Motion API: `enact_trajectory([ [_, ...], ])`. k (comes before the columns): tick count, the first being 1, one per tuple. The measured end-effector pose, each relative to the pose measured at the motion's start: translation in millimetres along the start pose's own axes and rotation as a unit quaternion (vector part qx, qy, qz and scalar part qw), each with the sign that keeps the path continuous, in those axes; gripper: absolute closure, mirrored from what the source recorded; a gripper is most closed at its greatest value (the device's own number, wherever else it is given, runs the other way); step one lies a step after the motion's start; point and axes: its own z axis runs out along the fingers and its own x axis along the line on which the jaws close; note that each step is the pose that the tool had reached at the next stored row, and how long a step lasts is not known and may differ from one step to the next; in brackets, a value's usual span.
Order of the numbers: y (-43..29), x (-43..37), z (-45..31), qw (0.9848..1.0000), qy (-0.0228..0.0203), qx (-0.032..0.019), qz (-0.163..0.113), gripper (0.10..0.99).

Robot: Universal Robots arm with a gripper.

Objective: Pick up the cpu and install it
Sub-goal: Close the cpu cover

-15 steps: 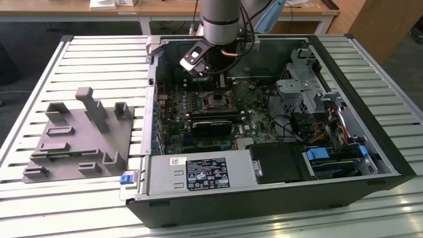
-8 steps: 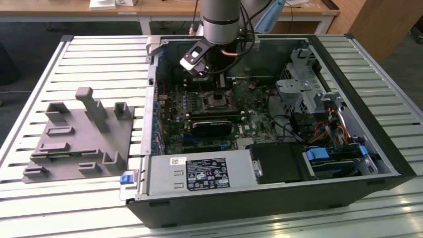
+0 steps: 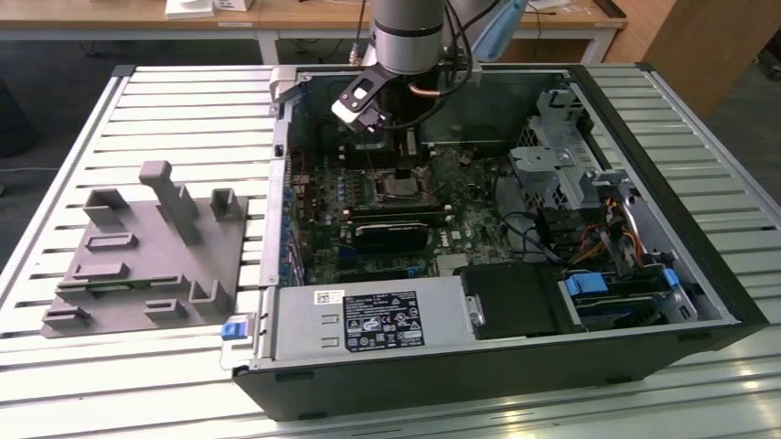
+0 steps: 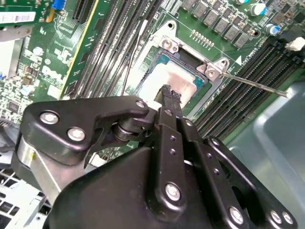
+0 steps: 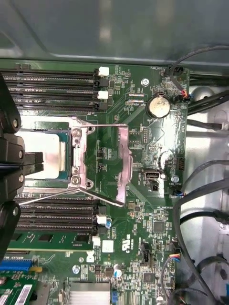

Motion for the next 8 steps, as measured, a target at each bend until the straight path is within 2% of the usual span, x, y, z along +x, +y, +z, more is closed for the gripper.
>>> enact_trajectory([
  [3, 0.2, -0.6, -7.2, 1.0000, -0.0013, 0.0000, 0.000, 0.980],
  [8, 0.8, -2.1, -25.2, 1.0000, -0.0053, 0.0001, 0.000, 0.980],
])
